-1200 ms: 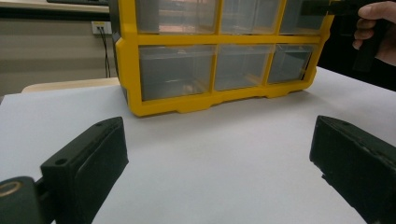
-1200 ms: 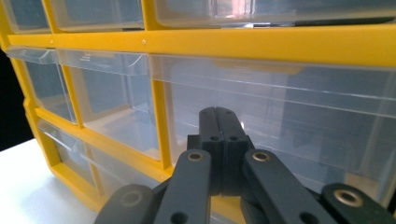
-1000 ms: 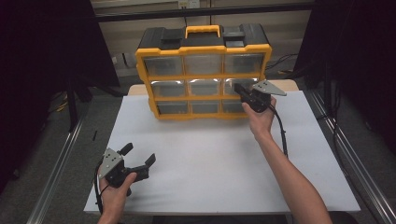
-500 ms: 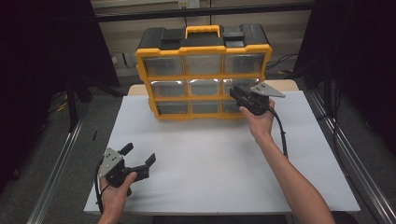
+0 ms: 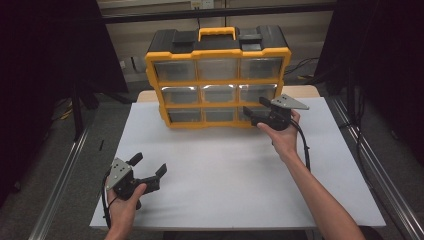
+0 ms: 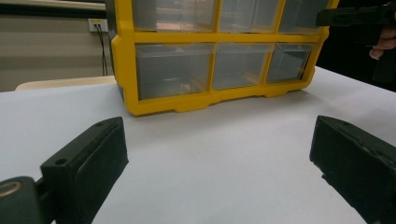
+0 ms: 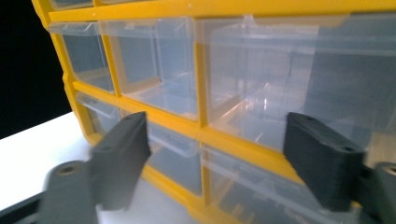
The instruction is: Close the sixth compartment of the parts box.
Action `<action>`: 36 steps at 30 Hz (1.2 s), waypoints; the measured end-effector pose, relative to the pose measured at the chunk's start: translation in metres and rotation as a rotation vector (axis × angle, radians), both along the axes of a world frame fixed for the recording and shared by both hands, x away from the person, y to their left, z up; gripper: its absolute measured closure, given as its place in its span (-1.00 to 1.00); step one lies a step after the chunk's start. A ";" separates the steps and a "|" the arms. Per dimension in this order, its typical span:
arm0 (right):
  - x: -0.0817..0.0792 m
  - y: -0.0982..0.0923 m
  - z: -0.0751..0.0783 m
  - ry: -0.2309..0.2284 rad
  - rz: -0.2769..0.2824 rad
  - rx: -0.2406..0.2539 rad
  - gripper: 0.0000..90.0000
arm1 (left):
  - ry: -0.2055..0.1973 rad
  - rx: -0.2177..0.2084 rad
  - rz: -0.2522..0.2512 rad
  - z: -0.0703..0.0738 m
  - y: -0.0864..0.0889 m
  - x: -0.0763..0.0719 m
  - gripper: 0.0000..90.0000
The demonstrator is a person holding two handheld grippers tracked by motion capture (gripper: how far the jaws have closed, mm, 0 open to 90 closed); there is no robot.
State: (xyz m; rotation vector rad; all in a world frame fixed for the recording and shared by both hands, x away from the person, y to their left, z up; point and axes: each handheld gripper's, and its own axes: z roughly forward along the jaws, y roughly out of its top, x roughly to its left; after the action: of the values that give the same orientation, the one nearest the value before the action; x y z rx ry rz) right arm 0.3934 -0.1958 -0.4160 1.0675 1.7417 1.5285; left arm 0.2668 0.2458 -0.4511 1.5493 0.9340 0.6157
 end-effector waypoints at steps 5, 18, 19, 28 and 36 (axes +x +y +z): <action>-0.005 -0.004 -0.004 0.032 0.009 0.014 -0.81 | 0.004 0.015 -0.015 -0.001 -0.001 0.003 -0.91; -0.030 -0.030 -0.011 0.033 -0.040 0.003 -0.95 | 0.007 0.011 0.001 -0.002 0.000 0.005 -0.91; -0.032 -0.031 -0.012 0.038 -0.040 0.001 -0.96 | 0.008 0.010 0.003 -0.002 0.000 0.005 -0.91; -0.058 -0.049 -0.016 0.053 -0.081 -0.007 -0.98 | 0.009 0.007 0.008 -0.002 -0.001 0.003 -0.91; -0.084 -0.062 -0.010 0.047 -0.105 -0.009 -0.99 | 0.030 0.000 0.014 -0.003 0.000 0.004 -0.91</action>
State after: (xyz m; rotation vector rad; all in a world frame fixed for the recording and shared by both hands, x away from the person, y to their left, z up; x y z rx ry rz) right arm 0.3097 -0.2580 -0.4258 1.1807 1.6939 1.4407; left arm 0.2704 0.2462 -0.4537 1.5573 0.9676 0.6039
